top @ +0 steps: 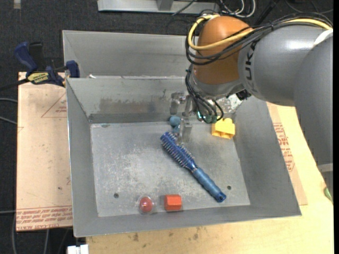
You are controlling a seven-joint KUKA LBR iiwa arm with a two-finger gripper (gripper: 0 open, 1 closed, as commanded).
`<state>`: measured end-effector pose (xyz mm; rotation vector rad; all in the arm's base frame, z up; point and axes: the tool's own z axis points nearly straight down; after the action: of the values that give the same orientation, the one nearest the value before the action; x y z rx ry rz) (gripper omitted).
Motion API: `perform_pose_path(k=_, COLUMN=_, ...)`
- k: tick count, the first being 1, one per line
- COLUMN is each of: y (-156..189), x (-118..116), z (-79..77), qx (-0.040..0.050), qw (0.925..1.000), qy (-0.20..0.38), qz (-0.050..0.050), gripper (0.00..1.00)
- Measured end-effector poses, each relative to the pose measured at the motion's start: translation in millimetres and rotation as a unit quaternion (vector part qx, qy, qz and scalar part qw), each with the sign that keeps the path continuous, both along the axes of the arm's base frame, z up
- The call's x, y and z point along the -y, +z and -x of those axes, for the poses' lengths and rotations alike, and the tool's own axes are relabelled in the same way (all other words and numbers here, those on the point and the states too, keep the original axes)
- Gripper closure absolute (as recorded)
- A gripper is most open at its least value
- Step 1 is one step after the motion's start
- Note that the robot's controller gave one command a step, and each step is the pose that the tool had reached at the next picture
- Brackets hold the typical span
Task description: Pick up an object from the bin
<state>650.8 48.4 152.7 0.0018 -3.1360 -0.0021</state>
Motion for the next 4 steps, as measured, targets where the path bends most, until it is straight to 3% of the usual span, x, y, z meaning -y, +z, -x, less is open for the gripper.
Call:
perform_pose_path(k=1, y=-81.2, x=15.5, z=-1.9, qx=0.0064, qw=0.9507, qy=0.310, qz=0.000, gripper=0.00)
perform_pose_path(k=2, y=0.9, x=31.0, z=55.4, qx=0.0054, qw=0.9043, qy=0.427, qz=0.000, gripper=0.00)
perform_pose_path(k=3, y=-72.1, x=56.4, z=109.0, qx=-0.0011, qw=0.9208, qy=0.390, qz=-0.002, gripper=0.00)
perform_pose_path(k=4, y=-69.2, x=54.8, z=106.3, qx=0.0029, qw=0.9203, qy=0.391, qz=-0.002, gripper=1.00)
